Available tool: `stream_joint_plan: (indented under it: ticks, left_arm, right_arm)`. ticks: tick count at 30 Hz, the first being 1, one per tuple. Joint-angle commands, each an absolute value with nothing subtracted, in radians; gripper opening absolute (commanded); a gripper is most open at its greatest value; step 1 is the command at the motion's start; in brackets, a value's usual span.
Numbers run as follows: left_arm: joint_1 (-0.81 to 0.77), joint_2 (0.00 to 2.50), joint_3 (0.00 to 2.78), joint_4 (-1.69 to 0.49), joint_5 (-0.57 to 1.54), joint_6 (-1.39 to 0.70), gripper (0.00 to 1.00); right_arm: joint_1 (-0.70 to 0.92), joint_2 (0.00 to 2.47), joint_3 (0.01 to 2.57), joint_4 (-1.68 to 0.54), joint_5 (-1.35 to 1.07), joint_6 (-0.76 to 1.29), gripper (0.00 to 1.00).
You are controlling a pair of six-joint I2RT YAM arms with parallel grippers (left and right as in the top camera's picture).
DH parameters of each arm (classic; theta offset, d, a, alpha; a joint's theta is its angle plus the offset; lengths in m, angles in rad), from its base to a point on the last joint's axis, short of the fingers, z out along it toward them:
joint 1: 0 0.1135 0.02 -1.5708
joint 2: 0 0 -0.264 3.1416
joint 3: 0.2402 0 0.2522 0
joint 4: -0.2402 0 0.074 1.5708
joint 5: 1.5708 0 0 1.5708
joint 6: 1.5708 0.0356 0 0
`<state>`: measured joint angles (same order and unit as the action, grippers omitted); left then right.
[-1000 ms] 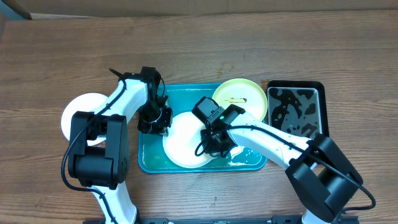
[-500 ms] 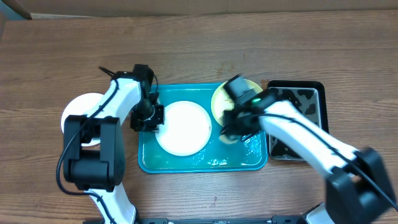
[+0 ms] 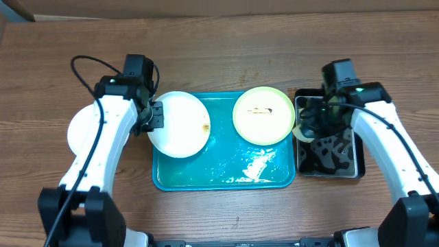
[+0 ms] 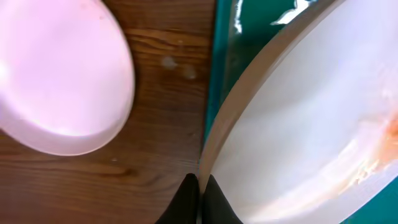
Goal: Clean dirty plates on tray and stack at the side
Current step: 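Lift the white plate with left gripper, move sponge over basin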
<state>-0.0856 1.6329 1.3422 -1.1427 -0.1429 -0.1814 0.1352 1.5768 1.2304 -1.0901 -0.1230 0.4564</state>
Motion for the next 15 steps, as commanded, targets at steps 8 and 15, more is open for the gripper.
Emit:
stream_joint_plan:
  ticks: [8,15]
  left_arm:
    - [-0.145,1.608,1.361,-1.197,-0.285,-0.218,0.04]
    - [-0.201,1.608,1.370,-1.201,-0.430,-0.257,0.04]
  right_arm:
    - [0.117,1.566,1.250,-1.091,-0.121,0.414,0.04]
    - [0.117,1.567,1.250,-1.087,-0.017,0.411,0.04]
